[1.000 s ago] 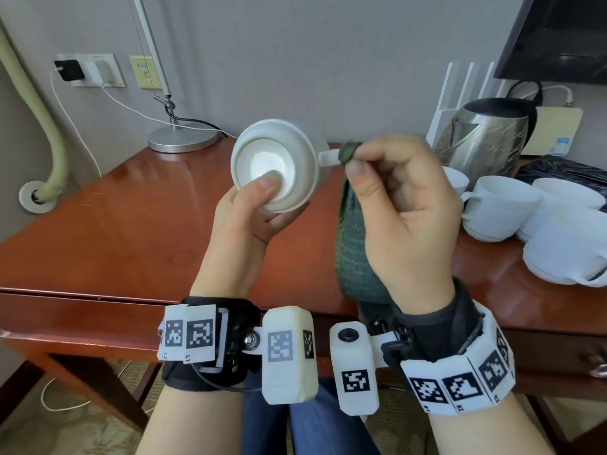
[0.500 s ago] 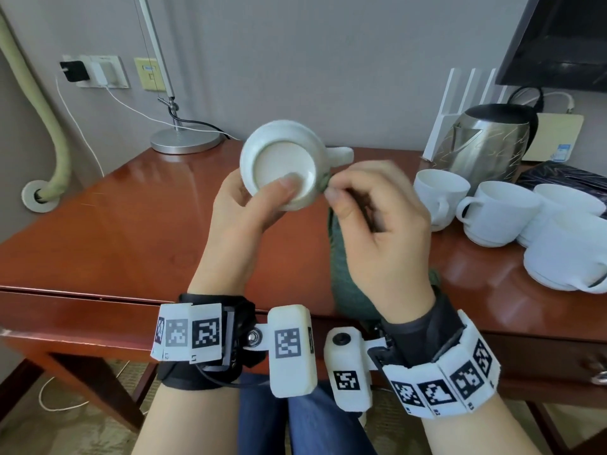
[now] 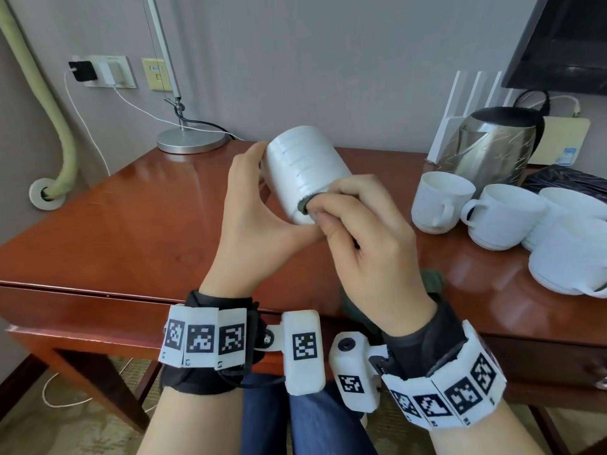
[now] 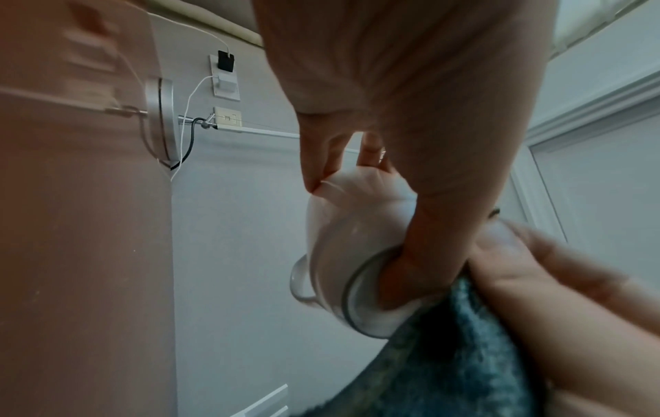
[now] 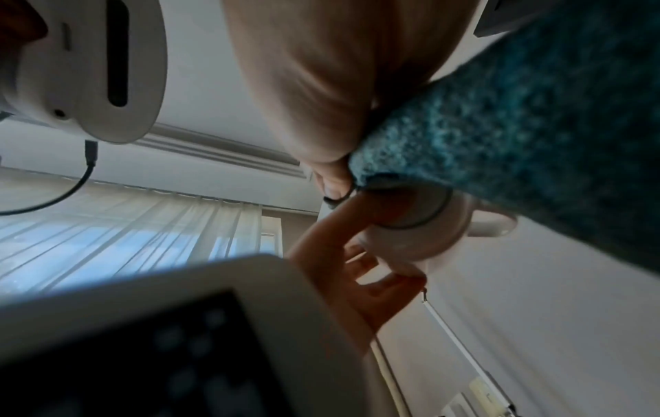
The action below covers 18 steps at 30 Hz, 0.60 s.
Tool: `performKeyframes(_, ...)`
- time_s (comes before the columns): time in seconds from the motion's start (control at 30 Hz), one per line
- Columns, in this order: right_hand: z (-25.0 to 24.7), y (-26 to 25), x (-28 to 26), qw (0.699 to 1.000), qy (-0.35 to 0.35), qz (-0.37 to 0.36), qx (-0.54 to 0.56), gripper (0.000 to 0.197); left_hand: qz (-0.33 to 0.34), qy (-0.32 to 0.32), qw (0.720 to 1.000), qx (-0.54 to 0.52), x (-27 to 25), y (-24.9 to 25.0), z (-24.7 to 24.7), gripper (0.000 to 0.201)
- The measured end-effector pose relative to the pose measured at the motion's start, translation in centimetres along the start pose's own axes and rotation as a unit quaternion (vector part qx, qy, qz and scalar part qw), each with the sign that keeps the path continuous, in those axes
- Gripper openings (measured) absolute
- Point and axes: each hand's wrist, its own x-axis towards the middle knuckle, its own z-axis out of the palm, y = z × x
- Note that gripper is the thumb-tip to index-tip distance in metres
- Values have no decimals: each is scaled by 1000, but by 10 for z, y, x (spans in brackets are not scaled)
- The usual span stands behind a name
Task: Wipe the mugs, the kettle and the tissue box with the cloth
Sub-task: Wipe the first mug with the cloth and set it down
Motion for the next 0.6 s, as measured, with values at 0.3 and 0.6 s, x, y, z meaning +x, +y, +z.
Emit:
performKeyframes(0.3, -15, 2, 2, 998, 67, 17, -9, 11, 62, 15, 994, 84, 1, 2, -1, 85)
performKeyframes(0.6, -7, 2, -2, 1000, -9, -19, -14, 13, 109, -1, 977, 185, 4, 15, -3, 101)
